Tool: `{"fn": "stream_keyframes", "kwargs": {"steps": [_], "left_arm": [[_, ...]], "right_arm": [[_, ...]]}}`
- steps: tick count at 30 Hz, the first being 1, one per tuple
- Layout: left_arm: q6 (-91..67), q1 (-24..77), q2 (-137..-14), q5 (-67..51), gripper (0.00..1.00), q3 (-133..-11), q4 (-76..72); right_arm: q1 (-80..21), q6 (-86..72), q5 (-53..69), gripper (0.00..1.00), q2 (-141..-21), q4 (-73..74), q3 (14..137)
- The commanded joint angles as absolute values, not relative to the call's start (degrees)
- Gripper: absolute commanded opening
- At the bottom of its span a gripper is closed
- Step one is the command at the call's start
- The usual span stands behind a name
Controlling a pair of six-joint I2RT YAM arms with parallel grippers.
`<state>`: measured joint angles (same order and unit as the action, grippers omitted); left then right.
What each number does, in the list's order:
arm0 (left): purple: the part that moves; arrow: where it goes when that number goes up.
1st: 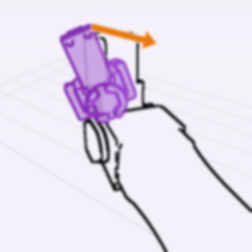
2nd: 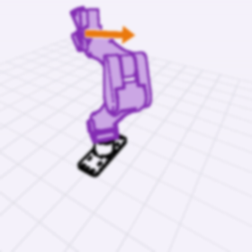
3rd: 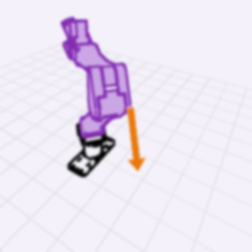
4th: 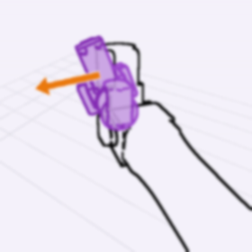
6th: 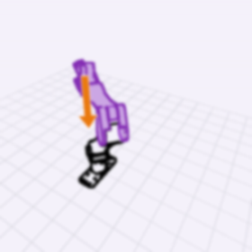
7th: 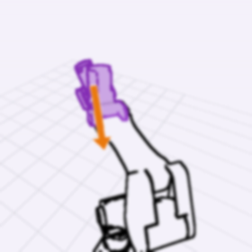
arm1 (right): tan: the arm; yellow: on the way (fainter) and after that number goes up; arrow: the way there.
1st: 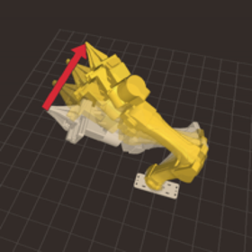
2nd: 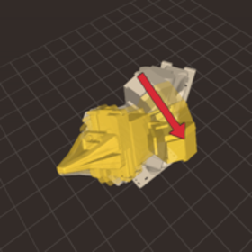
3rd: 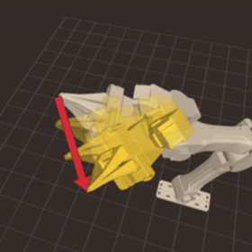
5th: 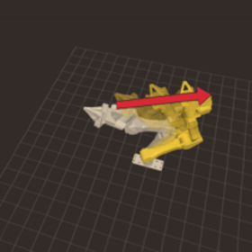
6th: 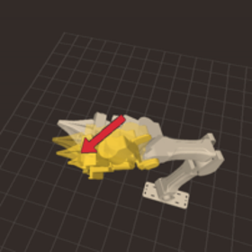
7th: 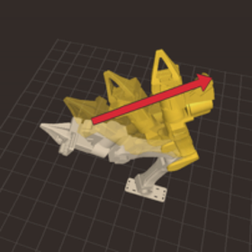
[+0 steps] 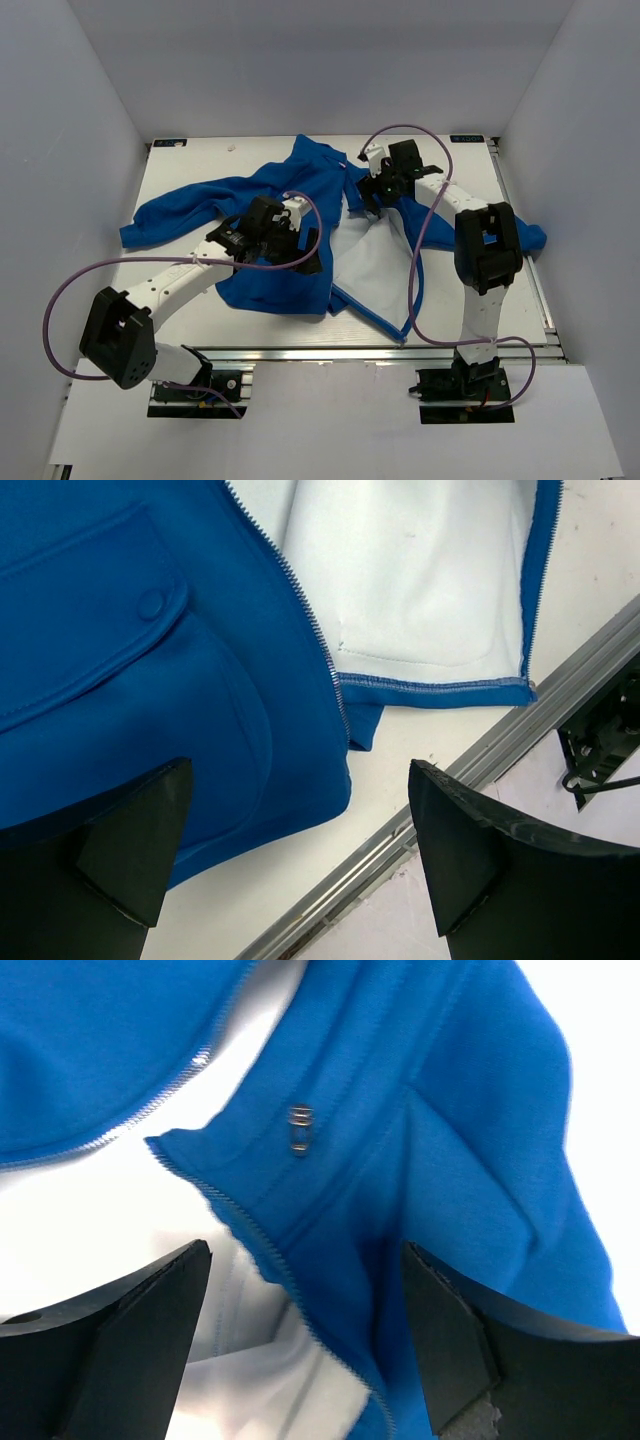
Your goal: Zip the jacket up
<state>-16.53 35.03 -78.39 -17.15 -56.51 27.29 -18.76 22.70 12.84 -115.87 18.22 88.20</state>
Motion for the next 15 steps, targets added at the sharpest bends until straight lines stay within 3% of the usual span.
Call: {"fn": "stream_keyframes", "kwargs": {"steps": [1,3,4,5,7,8,10,12,15], "left_arm": [[-15.74,35.07,-77.96,-19.33,0.98,-56.77,25.4],[-15.47,35.07,-78.4,-19.69,0.98,-57.13,25.4],[-15.47,35.07,-78.83,-19.34,0.98,-57.13,25.4],[-15.56,35.07,-78.92,-19.07,0.98,-57.22,25.4],[-15.47,35.07,-79.19,-18.98,0.98,-57.04,25.4],[-15.38,35.07,-79.1,-18.98,0.98,-57.04,25.4],[-15.12,35.07,-78.58,-18.98,0.98,-56.43,25.23],[-15.29,35.07,-78.14,-18.37,0.98,-56.16,25.05],[-15.47,35.07,-77.43,-18.11,0.98,-55.9,25.14]], "right_arm": [[-18.46,24.35,7.41,0.81,-116.19,15.3,88.15],[-18.46,22.77,4.67,0.69,-116.98,13.73,88.94],[-18.28,21.81,3.01,0.58,-117.07,13.36,89.12],[-18.19,20.93,2.9,0.32,-116.2,13.36,89.38],[-18.02,19.69,3.86,0.16,-114.09,11.79,87.72],[-18.02,19.69,3.69,0.12,-111.3,10.65,86.58],[-17.75,21.26,4.21,0.14,-109.34,10.28,84.64],[-17.49,22.58,6.31,0.0,-108.02,11.68,84.55],[-17.49,24.43,9.47,0.04,-107.84,15.02,84.64]]}}
